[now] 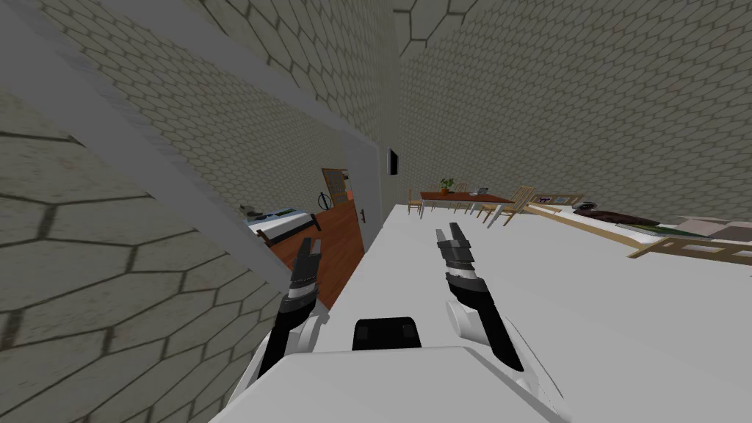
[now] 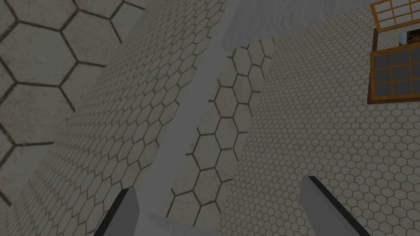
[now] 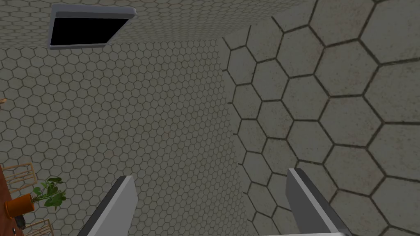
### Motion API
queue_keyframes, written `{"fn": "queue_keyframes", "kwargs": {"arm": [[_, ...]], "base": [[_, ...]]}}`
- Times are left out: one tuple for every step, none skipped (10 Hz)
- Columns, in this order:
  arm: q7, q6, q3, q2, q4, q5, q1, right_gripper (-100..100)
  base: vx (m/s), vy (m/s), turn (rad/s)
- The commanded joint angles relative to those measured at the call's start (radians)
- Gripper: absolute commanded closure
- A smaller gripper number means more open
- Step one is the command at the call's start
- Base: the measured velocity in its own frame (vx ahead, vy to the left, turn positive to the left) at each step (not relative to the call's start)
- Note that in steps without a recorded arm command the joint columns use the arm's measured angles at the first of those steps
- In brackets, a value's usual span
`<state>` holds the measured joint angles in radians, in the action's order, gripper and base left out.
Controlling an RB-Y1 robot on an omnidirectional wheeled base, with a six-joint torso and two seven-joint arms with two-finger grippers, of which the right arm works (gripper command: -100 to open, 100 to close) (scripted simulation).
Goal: Push the door open
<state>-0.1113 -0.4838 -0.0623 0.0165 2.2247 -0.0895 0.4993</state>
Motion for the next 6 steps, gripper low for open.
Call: {"fn": "queue_keyframes", "kwargs": {"arm": [[-0.028, -0.008, 0.029, -0.016, -0.032, 0.019, -0.016, -100], [-0.04, -0.012, 0.042, -0.022, -0.046, 0.028, -0.023, -100], [-0.058, -0.017, 0.061, -0.03, -0.066, 0.04, -0.034, -100], [-0.074, -0.021, 0.077, -0.037, -0.084, 0.051, -0.042, -100], [-0.091, -0.026, 0.095, -0.044, -0.104, 0.063, -0.052, -100], [-0.1, -0.029, 0.104, -0.047, -0.114, 0.069, -0.057, -100]], "base": [[0.087, -0.011, 0.061], [0.159, 0.022, 0.094], [0.16, -0.01, 0.047], [0.173, -0.052, 0.045], [0.176, -0.039, 0.06], [0.129, -0.022, 0.045]]}}
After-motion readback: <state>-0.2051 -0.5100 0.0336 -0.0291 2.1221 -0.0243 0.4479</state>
